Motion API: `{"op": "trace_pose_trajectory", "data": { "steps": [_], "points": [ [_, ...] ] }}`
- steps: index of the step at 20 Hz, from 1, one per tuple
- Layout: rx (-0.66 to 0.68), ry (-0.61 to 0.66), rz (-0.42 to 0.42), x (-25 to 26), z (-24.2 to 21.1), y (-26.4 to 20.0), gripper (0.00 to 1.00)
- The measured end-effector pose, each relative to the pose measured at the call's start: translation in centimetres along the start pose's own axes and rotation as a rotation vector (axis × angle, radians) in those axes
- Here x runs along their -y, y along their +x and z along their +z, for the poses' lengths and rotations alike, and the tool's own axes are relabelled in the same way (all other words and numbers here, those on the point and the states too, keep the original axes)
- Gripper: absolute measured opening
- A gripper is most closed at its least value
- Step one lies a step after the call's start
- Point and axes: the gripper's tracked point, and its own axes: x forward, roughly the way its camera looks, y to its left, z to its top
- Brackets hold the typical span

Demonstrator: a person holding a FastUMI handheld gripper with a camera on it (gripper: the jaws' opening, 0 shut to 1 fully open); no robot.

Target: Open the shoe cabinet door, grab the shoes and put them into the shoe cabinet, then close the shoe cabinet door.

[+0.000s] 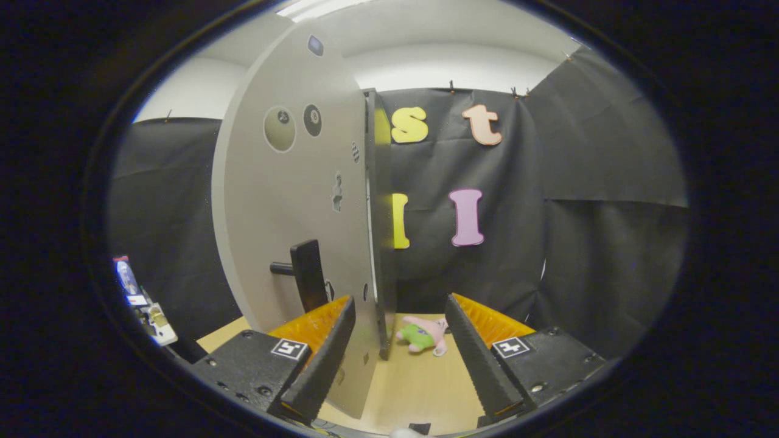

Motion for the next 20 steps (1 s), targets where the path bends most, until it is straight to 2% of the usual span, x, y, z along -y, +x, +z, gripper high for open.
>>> {"op": "trace_pose_trajectory", "data": {
  "steps": [5,13,20],
  "points": [
    [-0.004,0.000,-0.023,-1.6,0.0,-0.2,0.94],
    [-0.017,-0.008,-0.013,-8.7,-0.3,0.1,0.93],
    [-0.016,0.003,0.004,-16.5,-0.2,3.4,0.93]
  ]
}}
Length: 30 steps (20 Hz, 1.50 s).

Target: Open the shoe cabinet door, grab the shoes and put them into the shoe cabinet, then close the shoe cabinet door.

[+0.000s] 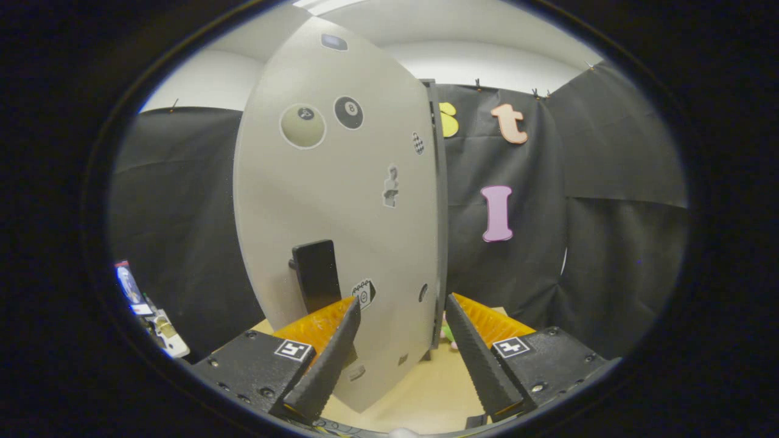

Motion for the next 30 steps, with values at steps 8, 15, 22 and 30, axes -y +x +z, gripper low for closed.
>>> {"op": "trace_pose_trajectory", "data": {
  "steps": [8,15,22,30],
  "points": [
    [-0.007,-0.004,0.085,-9.4,0.0,5.0,1.00],
    [-0.016,-0.020,0.083,-11.0,-0.5,4.7,1.00],
    [0.006,0.009,0.027,-8.6,0.9,1.9,1.00],
    [0.067,0.030,-0.087,-3.7,5.1,-4.3,1.00]
  ]
}}
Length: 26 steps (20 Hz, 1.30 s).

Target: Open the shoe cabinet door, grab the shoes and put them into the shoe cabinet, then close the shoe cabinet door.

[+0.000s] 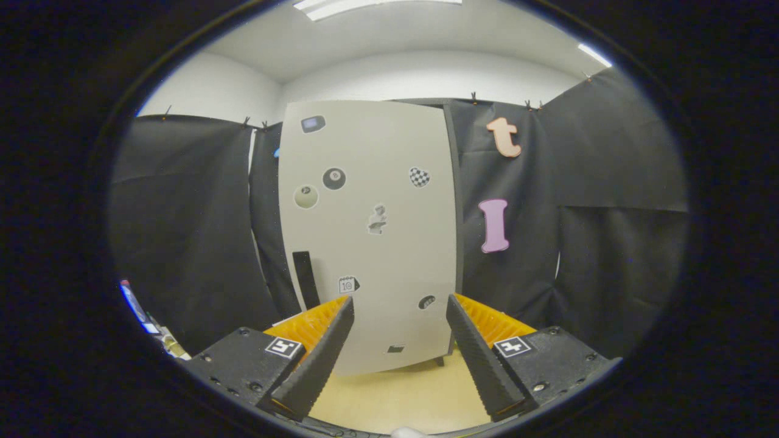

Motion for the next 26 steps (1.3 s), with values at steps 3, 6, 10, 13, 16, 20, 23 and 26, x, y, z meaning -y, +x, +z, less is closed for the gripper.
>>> {"op": "trace_pose_trajectory", "data": {
  "steps": [3,6,10,13,16,20,23,26],
  "points": [
    [0.011,0.011,-0.046,1.5,1.1,-2.0,1.00],
    [0.014,0.000,-0.051,1.7,1.6,-3.4,1.00],
    [0.015,-0.016,-0.043,1.5,1.7,-4.7,1.00],
    [0.018,-0.031,-0.029,0.8,1.8,-5.2,1.00],
    [0.016,-0.033,-0.023,0.4,1.6,-5.3,1.00],
    [0.016,-0.026,-0.020,0.4,1.5,-5.3,1.00],
    [0.018,-0.021,-0.015,0.3,1.4,-5.5,1.00],
    [0.020,-0.023,-0.016,0.3,1.5,-5.6,1.00]
  ]
}}
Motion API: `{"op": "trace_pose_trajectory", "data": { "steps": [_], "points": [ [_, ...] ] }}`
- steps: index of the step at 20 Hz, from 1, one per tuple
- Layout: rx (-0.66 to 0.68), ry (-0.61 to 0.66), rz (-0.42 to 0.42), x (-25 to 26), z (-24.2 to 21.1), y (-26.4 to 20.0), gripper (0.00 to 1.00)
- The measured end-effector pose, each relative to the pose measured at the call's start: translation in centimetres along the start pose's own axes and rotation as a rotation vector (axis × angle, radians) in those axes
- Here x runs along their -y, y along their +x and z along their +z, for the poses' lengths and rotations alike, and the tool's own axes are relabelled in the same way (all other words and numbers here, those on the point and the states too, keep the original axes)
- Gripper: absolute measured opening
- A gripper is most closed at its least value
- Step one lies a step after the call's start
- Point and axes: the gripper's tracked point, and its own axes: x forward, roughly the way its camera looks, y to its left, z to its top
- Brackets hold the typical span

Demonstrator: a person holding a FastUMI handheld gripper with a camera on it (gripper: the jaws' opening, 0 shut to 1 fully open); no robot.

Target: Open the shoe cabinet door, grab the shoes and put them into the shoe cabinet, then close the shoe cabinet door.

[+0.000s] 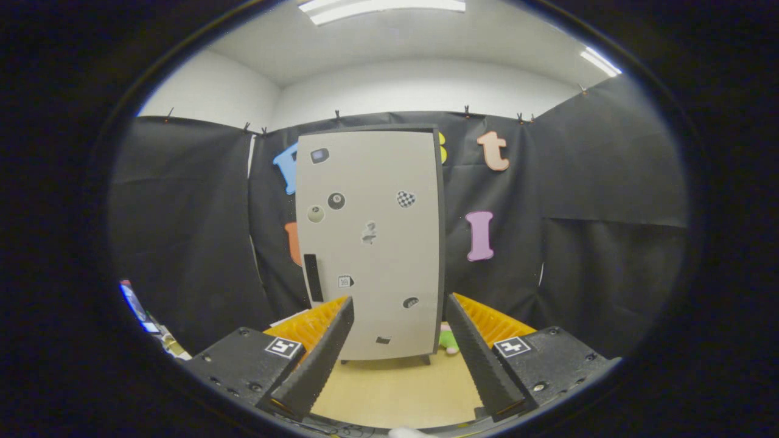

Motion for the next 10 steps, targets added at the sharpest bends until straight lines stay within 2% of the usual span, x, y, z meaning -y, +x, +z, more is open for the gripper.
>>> {"op": "trace_pose_trajectory", "data": {
  "steps": [10],
  "points": [
    [0.006,-0.004,-0.005,0.11,0.31,-0.40,1.00]
  ]
}}
